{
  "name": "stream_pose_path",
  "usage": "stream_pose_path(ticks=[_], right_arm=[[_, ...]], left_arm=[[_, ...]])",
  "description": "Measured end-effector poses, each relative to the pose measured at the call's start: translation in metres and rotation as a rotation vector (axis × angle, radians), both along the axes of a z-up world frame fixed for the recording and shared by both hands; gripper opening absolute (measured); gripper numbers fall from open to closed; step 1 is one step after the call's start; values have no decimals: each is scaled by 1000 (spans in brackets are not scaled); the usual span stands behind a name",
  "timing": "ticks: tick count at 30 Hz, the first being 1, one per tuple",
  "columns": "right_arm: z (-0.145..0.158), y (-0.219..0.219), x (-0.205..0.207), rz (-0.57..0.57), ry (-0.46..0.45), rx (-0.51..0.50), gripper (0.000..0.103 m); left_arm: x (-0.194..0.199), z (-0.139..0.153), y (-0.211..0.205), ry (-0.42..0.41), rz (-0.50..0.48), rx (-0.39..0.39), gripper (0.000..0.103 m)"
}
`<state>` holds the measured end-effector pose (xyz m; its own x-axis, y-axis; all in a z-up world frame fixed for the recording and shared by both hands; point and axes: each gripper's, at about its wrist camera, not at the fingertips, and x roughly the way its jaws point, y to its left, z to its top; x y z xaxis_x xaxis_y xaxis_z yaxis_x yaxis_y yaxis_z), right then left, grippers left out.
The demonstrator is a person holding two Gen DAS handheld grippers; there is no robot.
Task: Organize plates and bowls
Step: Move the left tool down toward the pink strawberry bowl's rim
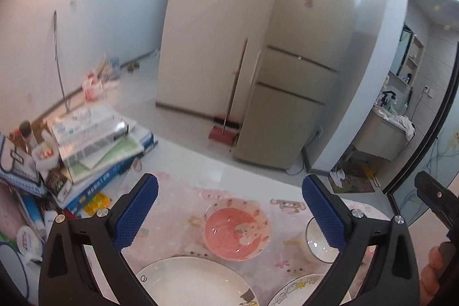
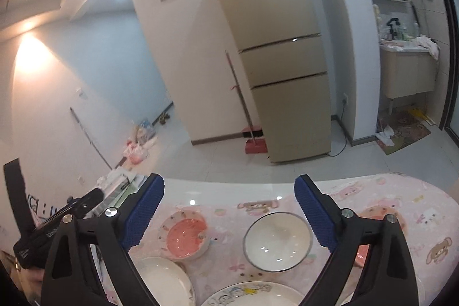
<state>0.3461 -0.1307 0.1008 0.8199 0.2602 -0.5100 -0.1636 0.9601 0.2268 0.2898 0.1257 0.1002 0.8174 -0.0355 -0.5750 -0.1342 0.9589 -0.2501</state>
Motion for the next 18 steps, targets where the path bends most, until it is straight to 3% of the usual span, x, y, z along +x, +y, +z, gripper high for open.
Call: stream_pose_path(ticks=[5, 7, 13, 18], right_arm=[[-37, 59, 35, 20, 99, -72, 89], [-53, 72, 47, -14, 125, -74, 84], [-90, 90, 64, -20, 181, -77, 79], [-126, 97, 78, 2, 260, -85, 69]], left_arm=[[27, -30, 10, 133, -32, -10, 89], [37, -41, 7, 199, -61, 3, 83], [58, -75, 3, 298, -79, 5, 79], [75, -105, 9, 387, -68, -16, 55]])
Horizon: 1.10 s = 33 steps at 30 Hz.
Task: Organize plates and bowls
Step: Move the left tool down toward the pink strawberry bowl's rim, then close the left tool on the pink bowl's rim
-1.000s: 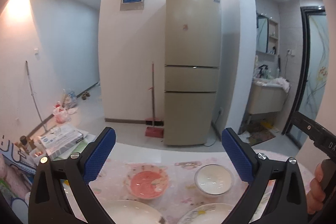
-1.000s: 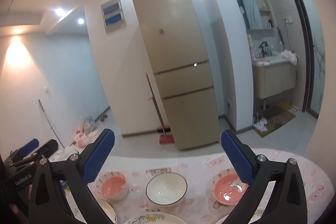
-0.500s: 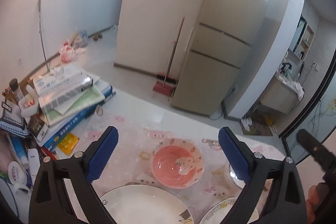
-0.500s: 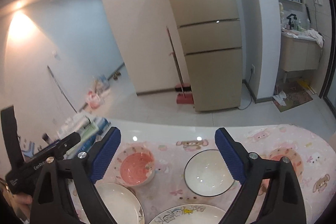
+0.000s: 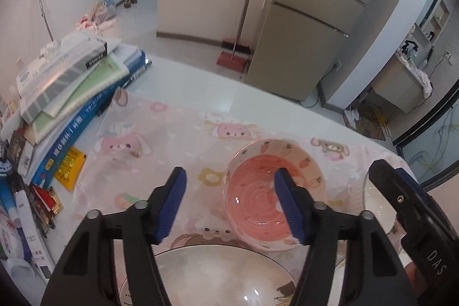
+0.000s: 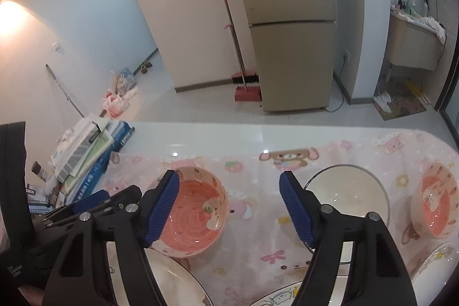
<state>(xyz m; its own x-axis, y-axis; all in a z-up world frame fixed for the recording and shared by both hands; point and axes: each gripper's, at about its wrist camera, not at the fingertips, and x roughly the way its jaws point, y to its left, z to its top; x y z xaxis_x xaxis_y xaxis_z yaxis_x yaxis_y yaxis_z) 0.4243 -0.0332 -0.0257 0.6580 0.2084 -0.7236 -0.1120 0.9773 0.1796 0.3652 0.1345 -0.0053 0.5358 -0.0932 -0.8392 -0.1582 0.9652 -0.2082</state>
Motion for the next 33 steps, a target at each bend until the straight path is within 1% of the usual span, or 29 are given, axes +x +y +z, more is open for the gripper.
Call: stream_pose_path(ticks=[2, 3, 4, 8, 9, 10, 12, 13, 17, 18, 19, 20, 23, 26, 30, 33], right_arm=[[-16, 7, 6, 27, 45, -8, 62], [-21, 7, 7, 37, 60, -10, 56], [-29, 10, 9, 51, 80, -11, 52], [-52, 14, 18, 71, 140, -14, 43], [-58, 14, 20, 72, 156, -9, 38], [-63, 15, 23, 74, 176, -2, 35], [-70, 14, 26, 75, 200, 17, 31], [-73, 14, 27, 80, 208, 32, 29], [-84, 18, 30, 105, 240, 53, 29], [-86, 19, 31, 105, 251, 52, 28], [-90, 20, 32, 102, 260, 49, 23], [-92, 22, 32, 102, 267, 46, 23], [-96, 27, 32, 117, 279, 47, 20], [-97, 30, 32, 121, 274, 36, 20], [-97, 31, 33, 132, 283, 18, 20], [-97, 28, 32, 131, 326, 51, 20]], left_arm=[[4, -11, 4, 33, 12, -22, 46], [7, -17, 7, 46, 14, -41, 45], [8, -21, 8, 56, 14, -56, 45], [12, -33, 15, 97, 11, -164, 39], [12, -35, 14, 101, 11, -170, 38], [13, -37, 14, 108, 14, -160, 36], [15, -41, 12, 120, 18, -129, 23], [17, -43, 10, 125, 15, -118, 21], [20, -50, 3, 151, 12, -93, 20], [21, -52, 0, 155, 7, -87, 20], [22, -54, -1, 160, 1, -85, 20], [23, -57, -3, 169, -5, -90, 20], [25, -65, -4, 187, -18, -107, 15], [26, -70, -6, 211, -15, -97, 11], [25, -69, -4, 202, -17, -115, 7], [24, -67, 0, 188, -32, -109, 6]])
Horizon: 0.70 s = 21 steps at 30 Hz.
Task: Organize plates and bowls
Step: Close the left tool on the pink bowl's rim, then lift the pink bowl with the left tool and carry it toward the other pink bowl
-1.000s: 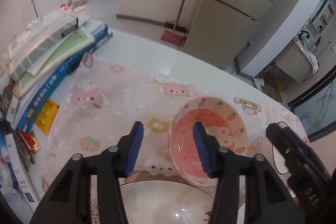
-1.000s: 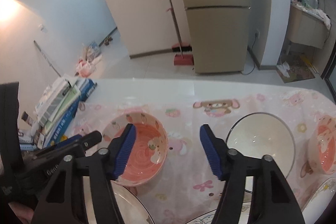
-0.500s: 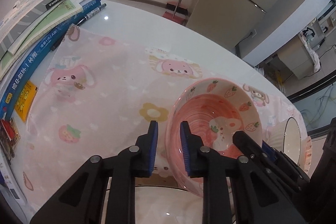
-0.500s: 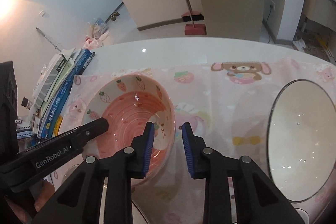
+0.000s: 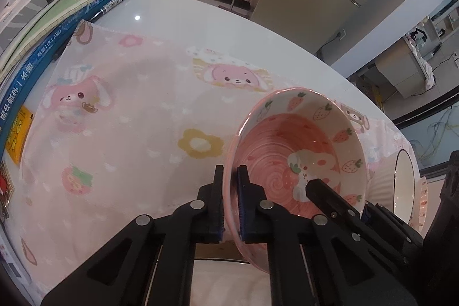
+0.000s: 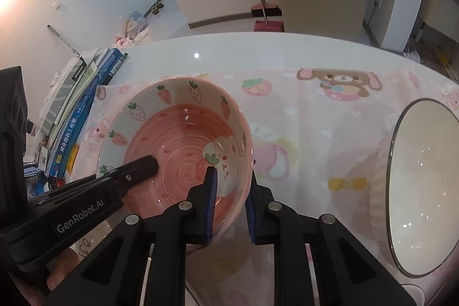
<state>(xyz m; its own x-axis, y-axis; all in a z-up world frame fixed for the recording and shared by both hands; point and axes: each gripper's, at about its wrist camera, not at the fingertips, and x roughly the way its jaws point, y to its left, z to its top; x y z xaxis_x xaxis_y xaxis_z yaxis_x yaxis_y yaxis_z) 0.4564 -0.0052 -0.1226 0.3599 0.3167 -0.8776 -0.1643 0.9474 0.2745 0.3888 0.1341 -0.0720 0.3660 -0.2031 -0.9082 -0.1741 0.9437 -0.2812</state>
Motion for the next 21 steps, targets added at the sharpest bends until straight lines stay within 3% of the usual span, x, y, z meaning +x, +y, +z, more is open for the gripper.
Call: stream_pose_path(ticks=[5, 11, 21], right_arm=[[10, -3, -4, -4, -12, 5, 20], [39, -18, -11, -18, -57, 52, 20], [111, -39, -47, -34, -203, 87, 20]], left_arm=[[-2, 15, -8, -41, -8, 61, 6], [-9, 36, -8, -83, -10, 18, 6], [-37, 100, -25, -266, -22, 25, 6]])
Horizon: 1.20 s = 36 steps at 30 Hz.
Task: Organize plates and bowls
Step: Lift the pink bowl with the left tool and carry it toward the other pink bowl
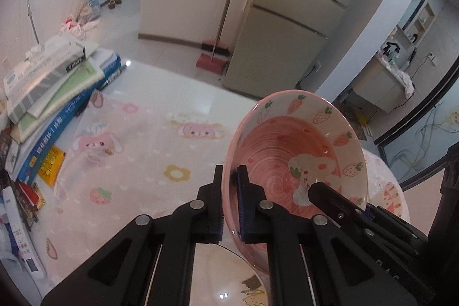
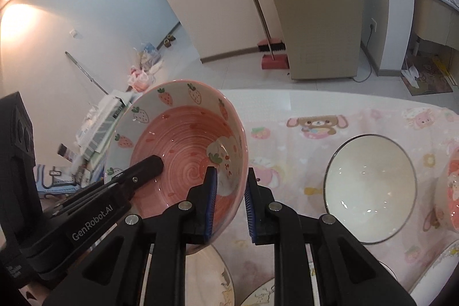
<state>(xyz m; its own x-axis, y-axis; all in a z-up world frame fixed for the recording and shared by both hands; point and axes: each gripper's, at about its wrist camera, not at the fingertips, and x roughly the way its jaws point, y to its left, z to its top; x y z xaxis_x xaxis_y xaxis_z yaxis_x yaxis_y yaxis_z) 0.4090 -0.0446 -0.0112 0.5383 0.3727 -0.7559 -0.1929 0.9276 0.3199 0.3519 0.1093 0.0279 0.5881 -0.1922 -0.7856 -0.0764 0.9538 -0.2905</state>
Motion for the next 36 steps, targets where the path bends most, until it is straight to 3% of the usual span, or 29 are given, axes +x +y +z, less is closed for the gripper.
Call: stream_pose_path(ticks=[8, 15, 23, 29, 36], right_arm=[[68, -55, -39, -32, -96, 22, 20], [83, -117, -59, -128, -146, 56, 21], [47, -155, -39, -184, -112, 45, 23], [4, -162, -8, -185, 1, 54, 23], [-17, -155, 1, -190, 21, -39, 23]], left_arm=[[-27, 61, -45, -123, -69, 50, 6], [-25, 91, -103, -166, -150, 82, 6], [-10, 54, -151, -152, -191, 104, 6], [13, 16, -165, -92, -205, 128, 7], [21, -11, -170, -58, -218, 136, 8]])
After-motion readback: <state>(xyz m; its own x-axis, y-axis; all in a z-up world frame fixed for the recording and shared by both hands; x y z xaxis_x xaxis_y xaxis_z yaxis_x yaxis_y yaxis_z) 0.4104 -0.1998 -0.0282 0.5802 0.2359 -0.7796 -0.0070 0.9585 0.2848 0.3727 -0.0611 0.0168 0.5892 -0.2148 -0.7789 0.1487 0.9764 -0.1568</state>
